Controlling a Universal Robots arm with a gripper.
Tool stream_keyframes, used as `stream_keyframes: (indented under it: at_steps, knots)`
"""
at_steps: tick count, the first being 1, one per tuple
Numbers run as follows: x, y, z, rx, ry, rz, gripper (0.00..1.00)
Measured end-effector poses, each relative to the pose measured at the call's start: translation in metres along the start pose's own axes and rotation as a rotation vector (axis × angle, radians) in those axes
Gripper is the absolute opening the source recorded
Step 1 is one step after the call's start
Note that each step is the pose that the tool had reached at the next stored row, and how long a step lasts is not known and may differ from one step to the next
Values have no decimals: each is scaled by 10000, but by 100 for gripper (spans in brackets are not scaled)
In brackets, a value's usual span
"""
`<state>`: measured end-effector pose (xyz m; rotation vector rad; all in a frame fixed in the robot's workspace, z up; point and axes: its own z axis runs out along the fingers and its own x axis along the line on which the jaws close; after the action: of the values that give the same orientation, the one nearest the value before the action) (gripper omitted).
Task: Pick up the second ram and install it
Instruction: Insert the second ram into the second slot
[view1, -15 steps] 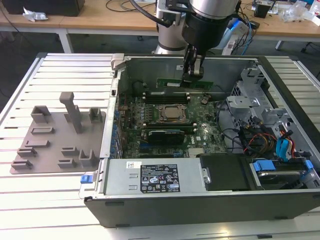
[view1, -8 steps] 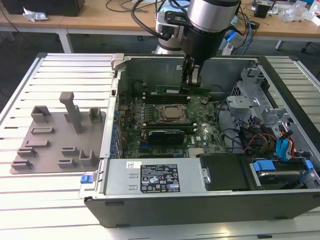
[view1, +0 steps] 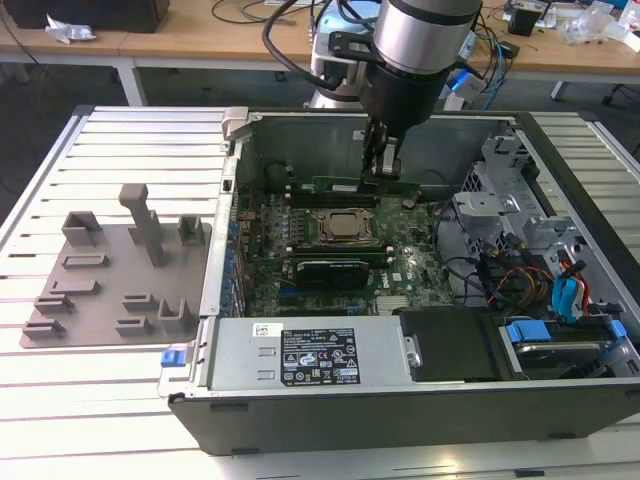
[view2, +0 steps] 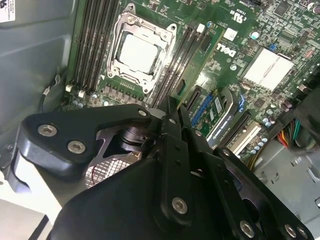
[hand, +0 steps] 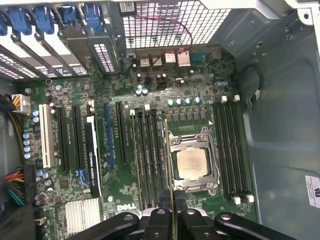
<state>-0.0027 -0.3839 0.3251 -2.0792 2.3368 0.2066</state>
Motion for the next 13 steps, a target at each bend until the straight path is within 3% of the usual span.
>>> stream_keyframes:
  at_steps: [13]
  knots:
    - [14, -14, 149, 0, 0, 0, 14]
